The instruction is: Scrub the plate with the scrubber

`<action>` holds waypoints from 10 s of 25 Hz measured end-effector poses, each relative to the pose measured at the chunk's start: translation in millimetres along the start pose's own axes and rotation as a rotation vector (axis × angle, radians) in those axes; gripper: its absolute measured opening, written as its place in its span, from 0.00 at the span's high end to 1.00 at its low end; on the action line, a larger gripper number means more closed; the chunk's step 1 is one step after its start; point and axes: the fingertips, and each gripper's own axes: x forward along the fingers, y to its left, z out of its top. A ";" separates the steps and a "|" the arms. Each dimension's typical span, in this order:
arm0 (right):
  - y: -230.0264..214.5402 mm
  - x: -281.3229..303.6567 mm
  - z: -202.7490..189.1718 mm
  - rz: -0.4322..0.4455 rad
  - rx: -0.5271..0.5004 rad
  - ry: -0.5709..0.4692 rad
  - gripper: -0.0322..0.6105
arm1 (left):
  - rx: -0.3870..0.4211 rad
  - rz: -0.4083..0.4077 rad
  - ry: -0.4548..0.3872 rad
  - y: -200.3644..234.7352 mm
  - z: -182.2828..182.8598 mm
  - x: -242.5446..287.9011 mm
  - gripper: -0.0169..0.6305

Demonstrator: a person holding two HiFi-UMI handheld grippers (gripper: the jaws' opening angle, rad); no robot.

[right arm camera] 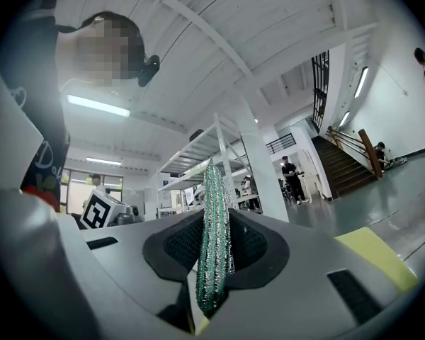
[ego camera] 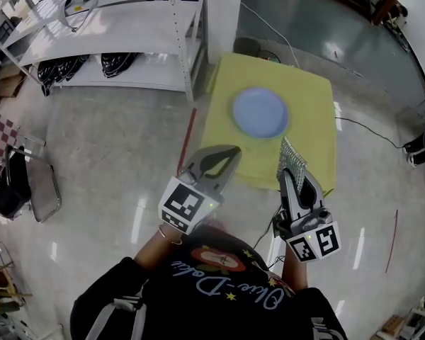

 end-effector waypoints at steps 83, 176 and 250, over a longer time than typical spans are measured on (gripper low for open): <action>-268.7 273.9 -356.3 0.537 -0.564 0.919 0.85 | -0.443 0.362 0.566 239.4 -283.7 232.9 0.98; -221.2 164.8 -382.1 0.808 -0.580 1.146 0.85 | -0.493 0.450 0.728 229.7 -321.0 247.9 0.92; -234.6 147.2 -358.6 0.857 -0.451 1.117 0.85 | -0.452 0.492 0.760 228.4 -324.4 256.4 0.92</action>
